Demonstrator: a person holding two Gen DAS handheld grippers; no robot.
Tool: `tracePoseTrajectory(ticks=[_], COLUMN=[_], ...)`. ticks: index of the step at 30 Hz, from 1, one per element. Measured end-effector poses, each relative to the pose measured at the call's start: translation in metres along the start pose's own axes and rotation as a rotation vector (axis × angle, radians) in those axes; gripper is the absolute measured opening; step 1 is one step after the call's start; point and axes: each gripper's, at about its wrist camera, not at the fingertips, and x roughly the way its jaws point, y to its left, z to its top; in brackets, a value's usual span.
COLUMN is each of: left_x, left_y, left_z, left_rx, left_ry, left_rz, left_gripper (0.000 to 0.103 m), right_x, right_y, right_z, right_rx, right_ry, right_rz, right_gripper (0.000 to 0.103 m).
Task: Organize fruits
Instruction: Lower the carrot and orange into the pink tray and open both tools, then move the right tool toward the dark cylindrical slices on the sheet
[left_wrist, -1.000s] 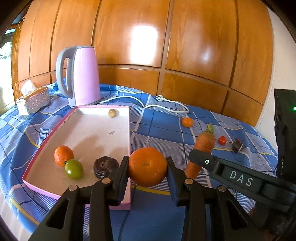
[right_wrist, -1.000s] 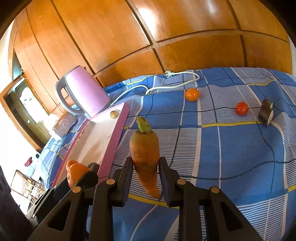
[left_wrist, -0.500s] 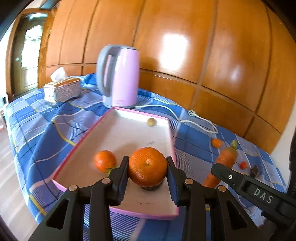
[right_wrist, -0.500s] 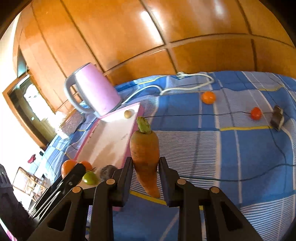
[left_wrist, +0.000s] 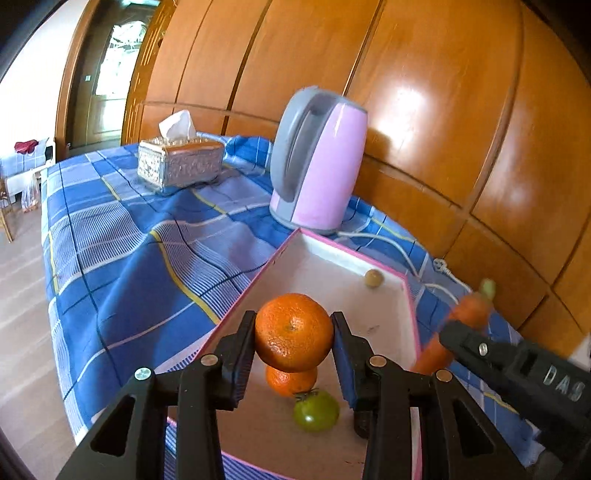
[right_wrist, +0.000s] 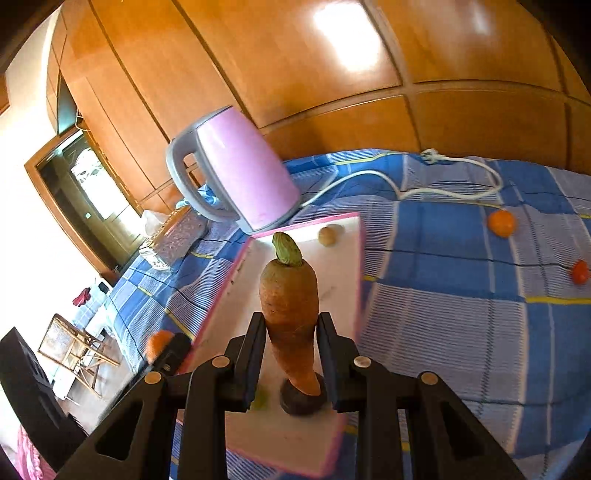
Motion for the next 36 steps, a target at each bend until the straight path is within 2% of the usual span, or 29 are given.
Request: tracePoseTrajectory(ticks=[2,8,17,29,36], left_x=[0.003,0.004,0.006,0.004,0.003], left_y=[0.001,-0.005,-0.009,-0.021,-0.034], left_z=[-0.002,-0.004,-0.009,-0.018,-0.022], left_rx=[-0.011,0.005,0.015,0.056,0.120], left_ry=[0.003,-0.011,0.003,0.024,0.021], left_rz=[-0.006,-0.027,-0.011,-0.024,-0.043], left_gripper=[0.042,0.061,0.074,0.077,0.077], right_x=[0.009,0.015,-0.004,-0.025,-0.036], right_y=[0.003,-0.001,-0.019,-0.025,-0.029], right_z=[0.003,-0.004,-0.019,-0.039,-0.046], right_rx=[0.005,0.015,0.055,0.008,-0.048], right_ry=[0.013,0.023,0.021,-0.003,-0.016], right_rz=[0.010,0.000,-0.047,-0.154,-0.227], right_gripper=[0.032,0.032,0.032,0.034,0.037])
